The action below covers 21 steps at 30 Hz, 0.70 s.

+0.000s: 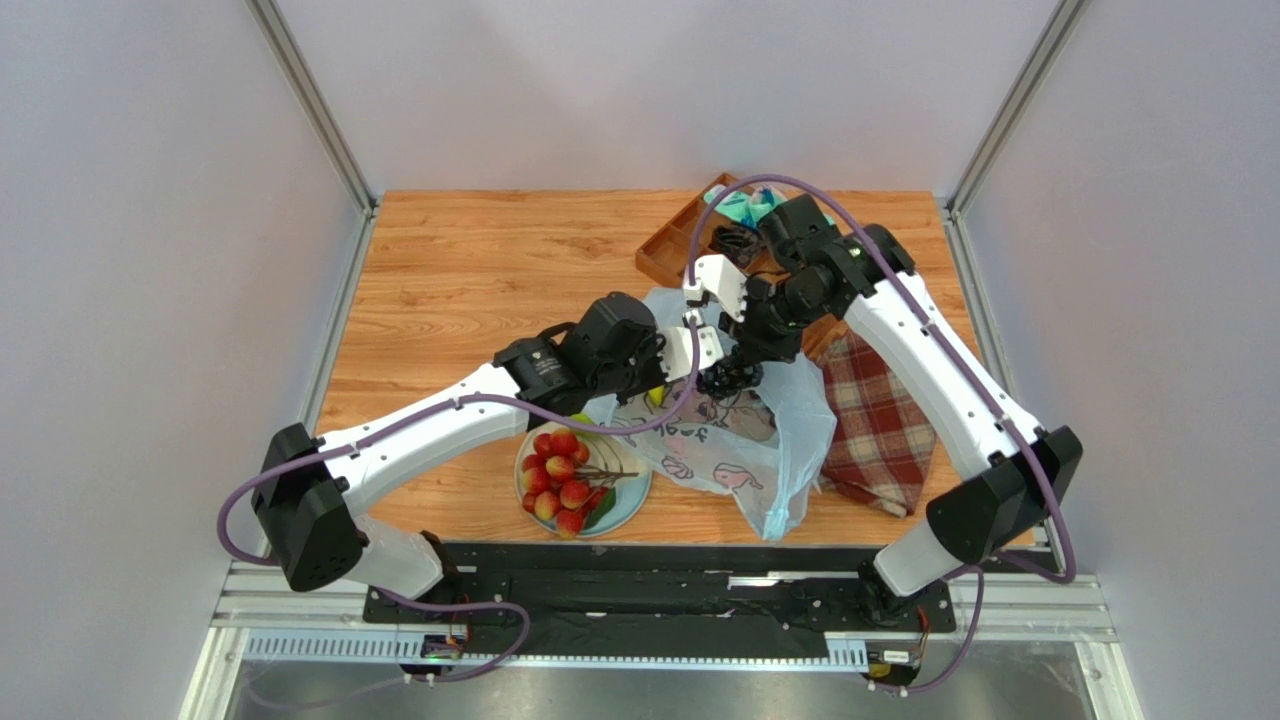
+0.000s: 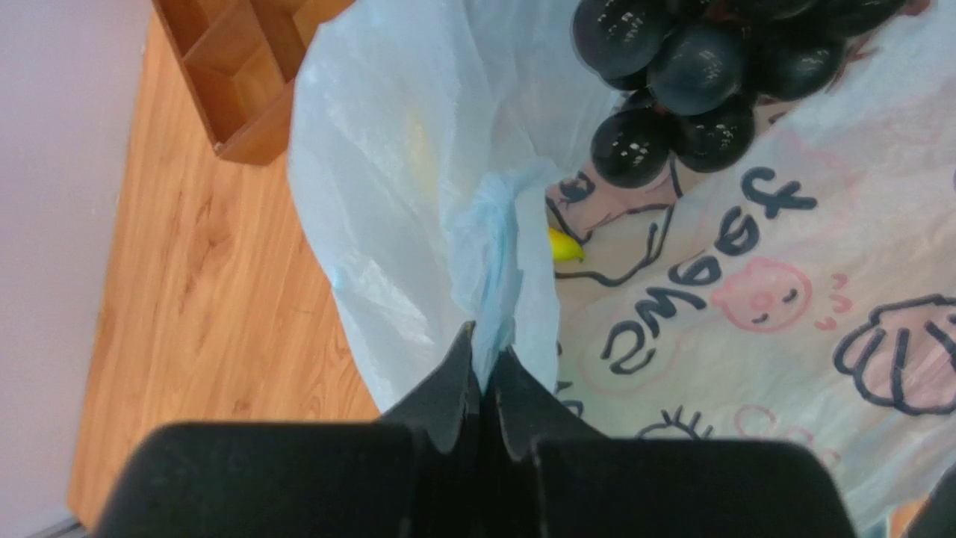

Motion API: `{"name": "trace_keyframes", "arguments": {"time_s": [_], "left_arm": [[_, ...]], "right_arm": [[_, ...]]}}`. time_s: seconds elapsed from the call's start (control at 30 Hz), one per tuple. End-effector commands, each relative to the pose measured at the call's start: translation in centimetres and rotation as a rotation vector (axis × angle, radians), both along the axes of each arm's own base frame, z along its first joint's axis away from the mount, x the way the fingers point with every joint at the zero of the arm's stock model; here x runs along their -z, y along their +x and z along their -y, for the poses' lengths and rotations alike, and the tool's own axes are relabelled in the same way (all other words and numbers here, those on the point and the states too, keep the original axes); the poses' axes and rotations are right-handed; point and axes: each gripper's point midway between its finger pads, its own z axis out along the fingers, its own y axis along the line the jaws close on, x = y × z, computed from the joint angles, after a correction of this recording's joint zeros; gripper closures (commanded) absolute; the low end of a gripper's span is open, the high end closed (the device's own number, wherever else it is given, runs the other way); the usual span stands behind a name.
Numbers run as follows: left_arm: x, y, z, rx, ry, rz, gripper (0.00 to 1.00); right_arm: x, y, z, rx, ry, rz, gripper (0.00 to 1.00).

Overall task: Take the fake fruits out of the plastic bag
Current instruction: Take out the fake fruit from the plastic bag.

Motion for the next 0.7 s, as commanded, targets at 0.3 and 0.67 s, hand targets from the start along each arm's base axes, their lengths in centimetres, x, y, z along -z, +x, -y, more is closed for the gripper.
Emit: {"name": "trace_keyframes", "arguments": {"time_s": [0.3, 0.67], "left_arm": [[-6.9, 7.4, 1.4, -0.145, -0.431, -0.299, 1.00], [-10.1, 10.4, 3.3, -0.137, -0.500, -0.261, 1.00]], "right_arm": [[-8.6, -9.2, -5.7, -0.183, 0.250, -0.001, 1.00], [-0.7, -6.7, -10.6, -0.055, 0.168, -0.246, 1.00]]}}
